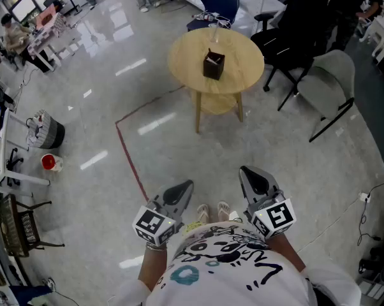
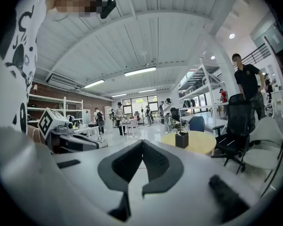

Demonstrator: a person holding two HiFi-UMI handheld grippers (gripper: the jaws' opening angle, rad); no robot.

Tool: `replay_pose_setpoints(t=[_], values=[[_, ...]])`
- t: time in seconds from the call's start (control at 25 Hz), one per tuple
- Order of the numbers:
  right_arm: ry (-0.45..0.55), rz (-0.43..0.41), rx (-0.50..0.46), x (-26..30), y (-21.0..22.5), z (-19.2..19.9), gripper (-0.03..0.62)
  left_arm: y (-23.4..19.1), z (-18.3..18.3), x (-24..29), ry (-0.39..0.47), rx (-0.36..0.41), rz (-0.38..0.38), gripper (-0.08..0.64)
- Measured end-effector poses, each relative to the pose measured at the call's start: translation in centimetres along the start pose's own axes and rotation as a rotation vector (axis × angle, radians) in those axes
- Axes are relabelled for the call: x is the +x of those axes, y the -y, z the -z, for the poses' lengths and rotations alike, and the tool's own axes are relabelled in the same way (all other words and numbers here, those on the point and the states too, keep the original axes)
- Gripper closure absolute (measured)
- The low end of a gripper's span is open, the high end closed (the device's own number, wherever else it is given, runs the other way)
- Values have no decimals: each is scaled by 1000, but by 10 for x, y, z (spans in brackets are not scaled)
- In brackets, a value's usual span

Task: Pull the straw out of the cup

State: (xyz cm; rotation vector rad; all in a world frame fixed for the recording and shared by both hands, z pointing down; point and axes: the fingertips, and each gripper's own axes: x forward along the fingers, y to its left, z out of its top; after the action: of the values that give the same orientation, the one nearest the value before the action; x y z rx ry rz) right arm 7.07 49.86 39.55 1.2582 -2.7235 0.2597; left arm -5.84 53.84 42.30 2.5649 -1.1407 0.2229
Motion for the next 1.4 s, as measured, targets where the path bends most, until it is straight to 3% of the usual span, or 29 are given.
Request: replay_pose_setpoints(t=[0.36, 0.52, 0.96, 1.4], values=[[11, -7, -4, 6, -3, -4, 566, -2, -4, -8, -6, -2, -7, 544], [61, -29, 59, 11, -11, -10, 565, -8, 3, -13, -15, -5, -5, 545], [38, 35, 32, 27, -20, 0, 563, -35, 4, -21, -11, 10, 17, 545], [13, 52, 28, 62, 15, -1, 563, -66, -2, 12, -34, -14, 26, 543]])
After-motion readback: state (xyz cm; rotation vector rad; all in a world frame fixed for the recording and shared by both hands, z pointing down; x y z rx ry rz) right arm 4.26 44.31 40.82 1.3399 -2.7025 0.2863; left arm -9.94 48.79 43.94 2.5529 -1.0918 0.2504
